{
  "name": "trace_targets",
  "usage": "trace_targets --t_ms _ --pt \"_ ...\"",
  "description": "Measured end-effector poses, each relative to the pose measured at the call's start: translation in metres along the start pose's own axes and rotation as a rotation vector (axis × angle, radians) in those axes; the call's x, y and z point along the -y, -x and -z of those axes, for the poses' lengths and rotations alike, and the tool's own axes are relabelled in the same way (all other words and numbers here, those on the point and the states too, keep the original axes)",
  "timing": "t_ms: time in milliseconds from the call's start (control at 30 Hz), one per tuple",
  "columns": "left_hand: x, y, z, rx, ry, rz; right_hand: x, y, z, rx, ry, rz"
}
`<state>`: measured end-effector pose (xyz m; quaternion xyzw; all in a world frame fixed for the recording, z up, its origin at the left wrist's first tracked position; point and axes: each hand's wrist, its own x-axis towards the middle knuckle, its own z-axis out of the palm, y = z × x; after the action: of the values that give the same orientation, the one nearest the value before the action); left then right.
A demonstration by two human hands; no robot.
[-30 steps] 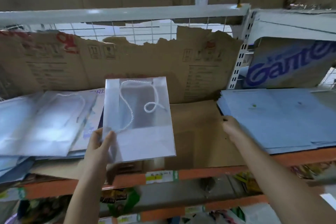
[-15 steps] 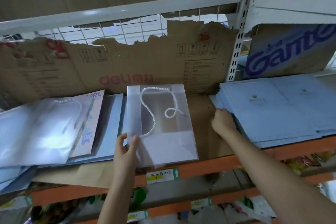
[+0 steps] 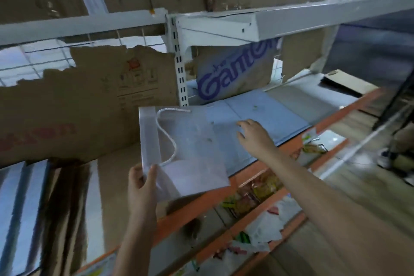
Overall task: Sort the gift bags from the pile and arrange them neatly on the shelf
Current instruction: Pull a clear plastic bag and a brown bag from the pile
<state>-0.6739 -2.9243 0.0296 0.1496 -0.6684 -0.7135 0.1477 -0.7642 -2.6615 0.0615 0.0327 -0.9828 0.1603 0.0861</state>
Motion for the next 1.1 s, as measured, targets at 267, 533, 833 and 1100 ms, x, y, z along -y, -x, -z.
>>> trace_targets --t_ms 267,533,833,1100 --pt "0.014 0.025 -0.184 0.107 0.04 0.002 -0.182 0.01 0.068 -0.03 0.099 -0.153" --pt "0.025 0.04 -0.354 0.212 -0.01 0.031 -0.333 0.0 0.105 -0.01 0.091 -0.311" --pt "0.054 0.013 -0.524 0.282 -0.115 0.01 -0.467 -0.077 0.125 -0.064 0.135 -0.319" --pt "0.065 -0.024 -0.635 0.196 -0.159 0.073 -0.56 -0.175 0.131 -0.039 0.14 -0.232"
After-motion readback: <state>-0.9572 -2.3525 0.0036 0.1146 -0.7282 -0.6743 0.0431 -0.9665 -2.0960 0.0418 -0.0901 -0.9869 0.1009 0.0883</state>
